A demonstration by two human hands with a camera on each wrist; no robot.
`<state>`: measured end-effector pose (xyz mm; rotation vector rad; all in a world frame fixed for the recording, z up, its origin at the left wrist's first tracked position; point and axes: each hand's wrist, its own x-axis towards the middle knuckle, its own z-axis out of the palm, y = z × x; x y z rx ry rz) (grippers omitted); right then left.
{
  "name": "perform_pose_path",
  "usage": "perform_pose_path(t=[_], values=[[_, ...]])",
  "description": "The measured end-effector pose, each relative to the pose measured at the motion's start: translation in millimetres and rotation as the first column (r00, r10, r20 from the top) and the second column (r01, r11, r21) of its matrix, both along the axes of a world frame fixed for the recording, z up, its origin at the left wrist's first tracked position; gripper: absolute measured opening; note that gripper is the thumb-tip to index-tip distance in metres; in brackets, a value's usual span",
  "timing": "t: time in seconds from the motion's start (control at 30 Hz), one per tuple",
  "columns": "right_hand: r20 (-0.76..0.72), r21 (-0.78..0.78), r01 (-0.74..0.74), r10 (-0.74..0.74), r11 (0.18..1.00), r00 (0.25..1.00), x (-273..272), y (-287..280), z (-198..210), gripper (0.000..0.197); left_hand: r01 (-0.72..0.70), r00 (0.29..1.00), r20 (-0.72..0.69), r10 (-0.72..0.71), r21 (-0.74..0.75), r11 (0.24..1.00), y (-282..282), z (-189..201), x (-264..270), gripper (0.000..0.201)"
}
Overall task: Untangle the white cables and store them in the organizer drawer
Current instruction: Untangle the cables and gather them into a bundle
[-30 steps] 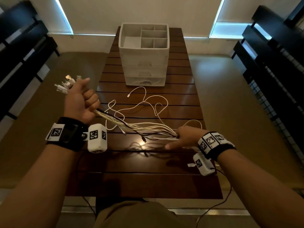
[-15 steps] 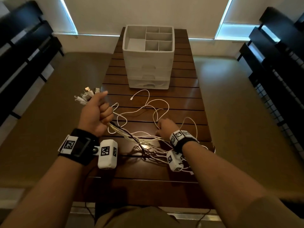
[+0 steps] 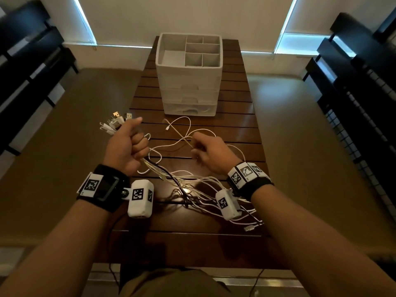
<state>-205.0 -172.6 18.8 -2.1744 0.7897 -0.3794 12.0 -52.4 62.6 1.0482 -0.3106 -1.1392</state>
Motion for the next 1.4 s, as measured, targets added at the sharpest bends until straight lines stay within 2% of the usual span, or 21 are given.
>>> perform_pose_path(t=[0.07,0.17,0.23,0.3,0.4,0.47,0.53,0.57,0.6,0.63,0.67,0.73,0.8,0.87,0.9,0.97,1.03,1.13,1.23,1.3,1.4], values=[[-0.002,-0.076,0.103,-0.104,0.992,0.995,1,-2,2,0.009,0.004,1.000,-0.001,-0.004,-0.010,1.000,1,2,-1,0.056],[0.095,-0.114,0.347,-0.338,0.931,0.936,-10,-5,-1,0.014,0.019,1.000,-0.008,-0.019,-0.019,1.000,2,4,-1,0.059],[0.214,-0.112,0.544,-0.514,0.832,0.831,-21,-4,0,0.020,0.028,0.999,-0.022,-0.028,-0.030,0.999,2,4,1,0.060],[0.234,-0.147,0.708,-0.671,0.691,0.704,-30,-6,0,0.021,0.034,0.999,-0.037,-0.035,-0.040,0.999,1,4,1,0.059],[-0.001,-0.208,0.804,-0.823,0.557,0.569,-40,-10,-4,0.023,0.044,0.998,-0.033,-0.045,-0.045,0.998,2,5,-1,0.059],[-0.189,-0.229,0.801,-0.832,0.554,0.522,-40,-6,-6,0.051,0.049,0.998,-0.033,-0.050,-0.051,0.998,3,6,-3,0.060],[-0.184,-0.289,0.751,-0.805,0.593,0.564,-32,1,-3,0.059,0.044,0.998,-0.040,-0.047,-0.066,0.997,3,7,-2,0.059],[-0.134,-0.309,0.691,-0.750,0.653,0.648,-26,6,0,0.058,0.042,0.998,-0.047,-0.046,-0.082,0.996,3,9,-2,0.058],[-0.073,-0.297,0.588,-0.631,0.753,0.772,-19,13,5,0.058,0.042,0.997,-0.054,-0.048,-0.101,0.994,2,11,-2,0.057],[-0.018,-0.257,0.438,-0.457,0.862,0.889,-8,20,9,0.062,0.045,0.997,-0.059,-0.053,-0.121,0.992,1,14,-2,0.056],[0.029,-0.198,0.259,-0.258,0.945,0.966,5,32,17,0.069,0.048,0.997,-0.061,-0.057,-0.140,0.989,0,16,-3,0.056],[0.067,-0.085,-0.059,0.065,0.995,0.996,33,56,26,0.081,0.048,0.996,-0.068,-0.061,-0.178,0.983,-3,22,-6,0.055],[0.062,-0.021,-0.185,0.186,0.983,0.981,57,71,20,0.071,0.051,0.994,-0.084,-0.071,-0.220,0.974,-3,28,-5,0.056],[0.027,-0.043,-0.114,0.115,0.993,0.993,67,68,8,0.036,0.046,0.994,-0.089,-0.070,-0.246,0.968,-1,34,4,0.057],[0.004,-0.084,-0.054,0.054,0.995,0.999,65,61,2,0.028,0.041,0.995,-0.083,-0.063,-0.243,0.969,2,37,12,0.058],[-0.082,-0.203,-0.016,-0.001,0.979,0.997,51,46,-4,0.034,0.035,0.997,-0.063,-0.050,-0.215,0.976,7,39,25,0.059],[-0.202,-0.272,-0.047,-0.009,0.961,0.979,33,31,-4,0.031,0.032,0.998,-0.041,-0.041,-0.187,0.982,12,38,34,0.060],[-0.378,-0.228,0.045,-0.131,0.973,0.917,-9,3,-15,0.035,0.021,1.000,-0.005,-0.022,-0.167,0.986,17,38,42,0.060],[-0.538,-0.219,0.150,-0.247,0.964,0.806,-48,-15,-33,0.044,-0.003,1.000,0.018,0.005,-0.139,0.990,19,33,45,0.059],[-0.569,-0.232,0.202,-0.301,0.952,0.765,-58,-15,-37,0.043,-0.005,1.000,0.022,0.008,-0.123,0.992,17,27,43,0.058],[-0.551,-0.252,0.189,-0.301,0.949,0.778,-57,-10,-25,0.036,-0.034,0.999,0.033,0.037,-0.093,0.995,16,23,44,0.057]])
